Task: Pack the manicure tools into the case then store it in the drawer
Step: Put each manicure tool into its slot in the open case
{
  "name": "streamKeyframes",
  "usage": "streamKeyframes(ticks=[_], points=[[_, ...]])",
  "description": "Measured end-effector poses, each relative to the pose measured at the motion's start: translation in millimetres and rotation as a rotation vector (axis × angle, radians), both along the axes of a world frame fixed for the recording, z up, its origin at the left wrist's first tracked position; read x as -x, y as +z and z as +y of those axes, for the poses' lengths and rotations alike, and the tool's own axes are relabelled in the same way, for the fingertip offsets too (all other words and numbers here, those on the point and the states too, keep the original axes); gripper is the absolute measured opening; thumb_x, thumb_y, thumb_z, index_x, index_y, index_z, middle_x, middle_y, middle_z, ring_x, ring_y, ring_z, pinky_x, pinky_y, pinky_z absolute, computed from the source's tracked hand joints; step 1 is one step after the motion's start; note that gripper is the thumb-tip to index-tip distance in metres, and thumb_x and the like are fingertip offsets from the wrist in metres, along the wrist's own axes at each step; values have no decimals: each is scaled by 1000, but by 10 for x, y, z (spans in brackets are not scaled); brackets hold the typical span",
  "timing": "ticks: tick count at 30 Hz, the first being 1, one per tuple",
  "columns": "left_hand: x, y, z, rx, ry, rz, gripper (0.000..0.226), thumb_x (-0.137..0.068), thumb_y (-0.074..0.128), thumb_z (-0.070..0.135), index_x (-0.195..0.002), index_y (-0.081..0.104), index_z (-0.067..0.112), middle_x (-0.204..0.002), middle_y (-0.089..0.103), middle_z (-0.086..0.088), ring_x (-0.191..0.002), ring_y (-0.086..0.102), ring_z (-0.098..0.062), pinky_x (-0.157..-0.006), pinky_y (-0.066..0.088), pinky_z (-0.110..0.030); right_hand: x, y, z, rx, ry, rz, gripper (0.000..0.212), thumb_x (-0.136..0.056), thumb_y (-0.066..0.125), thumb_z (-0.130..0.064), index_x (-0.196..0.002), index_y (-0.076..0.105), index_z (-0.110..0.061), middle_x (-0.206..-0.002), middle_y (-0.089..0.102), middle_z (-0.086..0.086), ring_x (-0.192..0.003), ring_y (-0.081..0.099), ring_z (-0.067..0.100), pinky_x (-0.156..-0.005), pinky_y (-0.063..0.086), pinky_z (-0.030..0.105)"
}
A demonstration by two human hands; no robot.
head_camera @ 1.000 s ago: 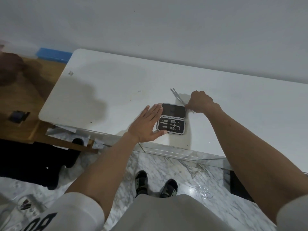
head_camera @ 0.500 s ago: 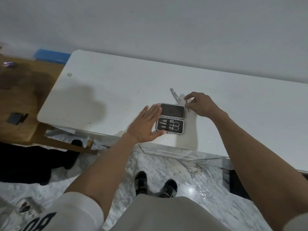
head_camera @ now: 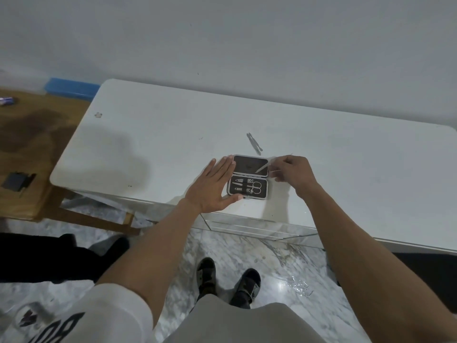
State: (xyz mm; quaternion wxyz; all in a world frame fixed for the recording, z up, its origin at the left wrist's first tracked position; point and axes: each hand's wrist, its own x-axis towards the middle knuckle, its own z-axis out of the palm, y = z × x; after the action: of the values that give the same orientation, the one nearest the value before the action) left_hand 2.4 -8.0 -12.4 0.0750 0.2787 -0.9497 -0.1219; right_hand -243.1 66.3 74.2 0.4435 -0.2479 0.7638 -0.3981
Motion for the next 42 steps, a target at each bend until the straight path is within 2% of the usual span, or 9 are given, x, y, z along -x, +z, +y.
streamKeyframes(ticks=[2, 6, 13, 23, 27, 29, 31, 37, 42], points=[[0, 8, 1, -5, -2, -10, 97, -95, 27, 74, -160, 12, 4, -169, 6, -11, -157, 3, -21, -127, 5, -45, -24, -20, 38, -9, -46, 20, 7, -79, 67, -11, -74, 70, -7, -78, 72, 12, -60, 67, 19, -55, 52, 25], [-2, 13, 2, -11, -1, -7, 98, -95, 22, 76, -160, 14, 3, -169, 8, -12, -157, 4, -21, -128, 6, -45, -50, -36, 89, -40, -100, 56, 8, -76, 72, -17, -74, 68, -10, -70, 68, 5, -52, 62, 15, -52, 50, 24], [-3, 5, 1, -11, -5, 10, 96, -95, 30, 73, -160, 14, 3, -169, 8, -12, -157, 4, -21, -127, 9, -47, -91, -5, 83, -105, -96, -15, 15, -69, 74, -20, -62, 63, -14, -66, 60, 2, -50, 49, 17, -48, 39, 26], [-2, -7, -6, -11, -5, -10, 98, -95, 23, 76, -160, 11, 5, -169, 5, -11, -157, 2, -21, -128, 6, -45, -123, 35, 88, -157, -93, 32, 15, -61, 75, -21, -56, 64, -12, -57, 58, 3, -48, 46, 18, -50, 39, 29], [-1, -5, -7, -11, -7, -15, 98, -95, 22, 76, -160, 10, 4, -169, 5, -11, -157, 2, -21, -128, 3, -43, -113, 39, 103, -185, -58, 25, 15, -55, 75, -22, -61, 70, -9, -58, 57, 4, -51, 46, 20, -52, 39, 30], [-1, -4, -11, -13, -5, -19, 98, -95, 21, 76, -160, 9, 4, -169, 4, -11, -157, 1, -21, -128, 2, -43, -95, 39, 107, -196, -53, 43, 10, -55, 74, -21, -51, 68, -14, -58, 56, 5, -52, 46, 21, -54, 40, 31], [-2, -6, -14, -14, -3, -21, 99, -94, 21, 77, -160, 9, 4, -169, 5, -11, -157, 1, -20, -128, 2, -43, -87, 34, 106, -204, -49, 76, 18, -55, 74, -22, -42, 65, -16, -56, 55, 6, -52, 46, 21, -55, 40, 32], [5, -5, -11, -15, -3, -42, 99, -94, 24, 76, -160, 8, 4, -169, 3, -11, -157, -1, -20, -128, 3, -44, -118, 59, 60, -208, -26, 146, 22, -59, 74, -27, -50, 61, -11, -50, 55, 5, -47, 46, 20, -53, 42, 29], [6, -11, -13, -11, -2, -52, 98, -95, 26, 75, -161, 7, 5, -169, 2, -10, -157, -2, -19, -128, 4, -44, -158, 52, 15, -219, 53, 140, 21, -62, 77, -29, -59, 70, -10, -61, 64, 7, -49, 51, 19, -53, 45, 28]])
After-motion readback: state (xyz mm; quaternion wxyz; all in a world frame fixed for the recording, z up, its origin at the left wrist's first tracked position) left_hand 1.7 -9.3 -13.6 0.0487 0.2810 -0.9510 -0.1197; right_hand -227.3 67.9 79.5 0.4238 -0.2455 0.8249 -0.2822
